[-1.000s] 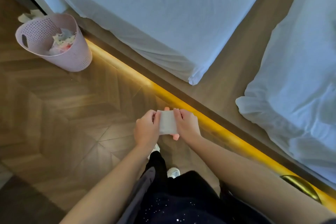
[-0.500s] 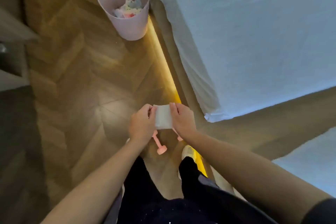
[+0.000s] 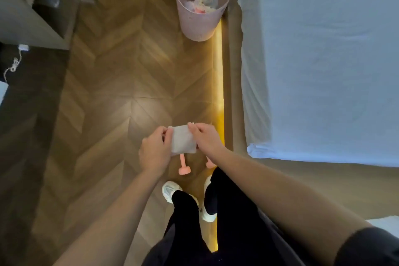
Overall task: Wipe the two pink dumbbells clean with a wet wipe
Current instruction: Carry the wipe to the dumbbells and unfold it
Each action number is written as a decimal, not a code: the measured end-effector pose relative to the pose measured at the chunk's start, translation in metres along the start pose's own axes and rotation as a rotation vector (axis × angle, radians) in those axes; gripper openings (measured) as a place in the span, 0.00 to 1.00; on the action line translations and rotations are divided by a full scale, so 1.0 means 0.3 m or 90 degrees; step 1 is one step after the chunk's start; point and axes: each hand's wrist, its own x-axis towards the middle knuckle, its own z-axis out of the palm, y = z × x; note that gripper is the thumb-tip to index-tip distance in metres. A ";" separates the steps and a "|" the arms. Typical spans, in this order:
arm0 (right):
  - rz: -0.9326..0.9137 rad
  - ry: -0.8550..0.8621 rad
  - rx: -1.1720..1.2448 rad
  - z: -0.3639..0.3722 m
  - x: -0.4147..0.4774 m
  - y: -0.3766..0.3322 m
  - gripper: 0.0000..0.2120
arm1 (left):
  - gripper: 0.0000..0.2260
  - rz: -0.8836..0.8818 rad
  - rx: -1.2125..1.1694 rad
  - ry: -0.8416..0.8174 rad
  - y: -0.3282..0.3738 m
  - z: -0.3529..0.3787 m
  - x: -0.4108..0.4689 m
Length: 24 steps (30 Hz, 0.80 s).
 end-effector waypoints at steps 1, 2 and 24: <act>0.009 -0.015 0.022 0.018 0.003 -0.006 0.18 | 0.13 -0.008 0.004 0.014 -0.024 -0.013 0.003; 0.018 -0.028 0.041 0.033 0.008 -0.014 0.18 | 0.13 -0.020 0.003 0.023 -0.044 -0.023 0.005; 0.288 -0.441 -0.046 0.155 0.754 0.014 0.13 | 0.10 -0.350 -0.167 0.224 -0.210 0.368 0.303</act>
